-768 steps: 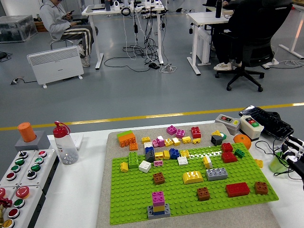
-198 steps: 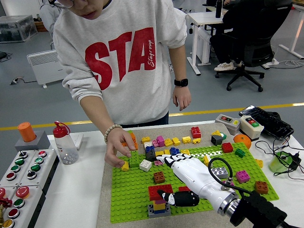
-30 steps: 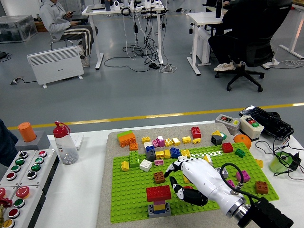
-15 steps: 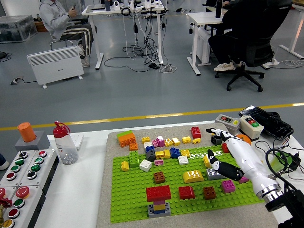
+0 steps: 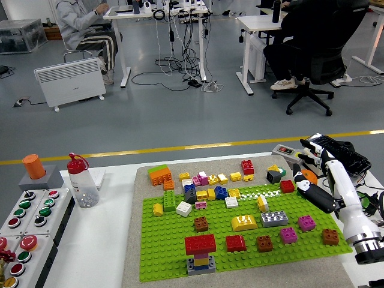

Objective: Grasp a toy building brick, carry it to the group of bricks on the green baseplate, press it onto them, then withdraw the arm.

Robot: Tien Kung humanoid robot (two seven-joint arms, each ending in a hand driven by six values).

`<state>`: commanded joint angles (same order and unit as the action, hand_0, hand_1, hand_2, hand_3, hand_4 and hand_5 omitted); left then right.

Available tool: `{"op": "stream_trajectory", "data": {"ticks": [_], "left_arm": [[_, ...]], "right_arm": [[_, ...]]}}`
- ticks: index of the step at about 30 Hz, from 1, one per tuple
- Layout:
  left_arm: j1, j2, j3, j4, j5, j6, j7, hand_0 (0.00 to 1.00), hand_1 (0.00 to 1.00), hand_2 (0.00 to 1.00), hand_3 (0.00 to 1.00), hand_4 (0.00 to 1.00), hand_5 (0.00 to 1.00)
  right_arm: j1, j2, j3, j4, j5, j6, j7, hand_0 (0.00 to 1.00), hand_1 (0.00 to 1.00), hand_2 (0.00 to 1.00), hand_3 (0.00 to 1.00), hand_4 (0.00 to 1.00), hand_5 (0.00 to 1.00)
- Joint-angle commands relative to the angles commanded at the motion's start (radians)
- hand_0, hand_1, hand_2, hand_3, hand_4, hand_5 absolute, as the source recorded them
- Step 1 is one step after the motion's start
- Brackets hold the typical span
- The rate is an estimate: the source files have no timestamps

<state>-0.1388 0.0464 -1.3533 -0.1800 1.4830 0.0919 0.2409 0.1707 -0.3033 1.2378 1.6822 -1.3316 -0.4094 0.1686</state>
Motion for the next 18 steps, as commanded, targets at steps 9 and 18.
{"op": "stream_trajectory", "data": {"ticks": [9, 18], "left_arm": [[0.007, -0.005, -0.001, 0.000, 0.008, -0.004, 0.004, 0.654, 0.693, 0.673, 0.579, 0.285, 0.998], [0.015, -0.010, -0.005, 0.000, 0.022, -0.007, 0.005, 0.654, 0.691, 0.676, 0.580, 0.286, 0.998]], "right_arm": [[-0.089, 0.020, 0.202, 0.019, 0.343, 0.155, 0.008, 0.803, 0.796, 0.840, 0.797, 0.525, 0.355], [-0.143, 0.038, 0.290, 0.006, 0.671, 0.229, -0.019, 0.800, 0.778, 0.804, 0.775, 0.528, 0.404]]}}
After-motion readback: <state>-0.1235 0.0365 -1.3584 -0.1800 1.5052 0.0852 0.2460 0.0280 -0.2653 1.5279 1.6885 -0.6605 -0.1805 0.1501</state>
